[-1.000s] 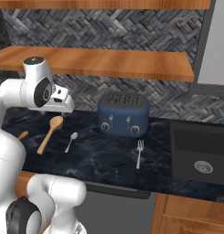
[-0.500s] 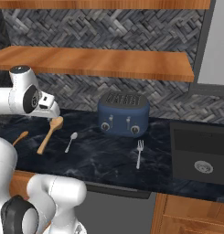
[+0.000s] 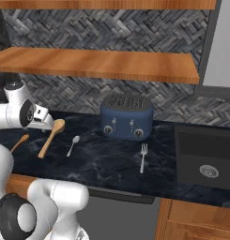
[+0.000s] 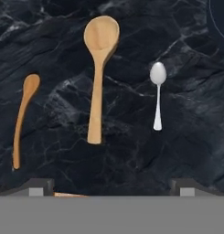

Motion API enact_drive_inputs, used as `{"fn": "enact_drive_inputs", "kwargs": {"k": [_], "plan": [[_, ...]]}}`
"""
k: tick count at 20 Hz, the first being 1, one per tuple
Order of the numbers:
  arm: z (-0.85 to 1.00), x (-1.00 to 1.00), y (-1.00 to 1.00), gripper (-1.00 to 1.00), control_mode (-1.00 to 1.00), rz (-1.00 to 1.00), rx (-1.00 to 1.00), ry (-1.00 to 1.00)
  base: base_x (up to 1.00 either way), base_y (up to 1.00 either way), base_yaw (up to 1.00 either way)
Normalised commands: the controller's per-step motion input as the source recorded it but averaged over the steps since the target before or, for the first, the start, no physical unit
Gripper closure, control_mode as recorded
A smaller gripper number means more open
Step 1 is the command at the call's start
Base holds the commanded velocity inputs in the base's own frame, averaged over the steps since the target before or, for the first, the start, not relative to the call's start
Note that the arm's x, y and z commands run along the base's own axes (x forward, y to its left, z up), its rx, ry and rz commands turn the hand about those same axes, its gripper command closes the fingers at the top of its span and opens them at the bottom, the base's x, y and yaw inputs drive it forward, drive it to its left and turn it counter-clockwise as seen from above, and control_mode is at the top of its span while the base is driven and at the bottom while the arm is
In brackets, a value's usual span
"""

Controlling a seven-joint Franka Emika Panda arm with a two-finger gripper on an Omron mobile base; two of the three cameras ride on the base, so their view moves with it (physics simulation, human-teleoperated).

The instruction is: Organize the utensils by type. Pick up the wooden spoons from the counter and place them in the open cabinet. Then pick up the metallic utensils from the counter and place them in the open drawer.

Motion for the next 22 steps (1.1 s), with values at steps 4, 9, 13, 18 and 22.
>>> {"fn": "enact_drive_inputs", "kwargs": {"k": [4, 9, 13, 18, 22], "plan": [[-0.55, 0.34, 0.12, -1.0, -1.0, 0.0, 0.0, 0.0, 0.0, 0.0, 0.0], [-0.49, 0.37, 0.02, -1.0, -1.0, 0.0, 0.0, 0.0, 0.0, 0.0, 0.0], [-0.52, 0.34, 0.11, -1.0, -1.0, 0.0, 0.0, 0.0, 0.0, 0.0, 0.0], [-0.31, 0.28, 0.34, -1.0, -1.0, 0.0, 0.0, 0.01, 0.0, 0.0, 0.0], [-0.22, 0.2, 0.25, -1.0, -1.0, 0.0, -0.01, 0.01, 0.0, 0.0, 0.0]]}}
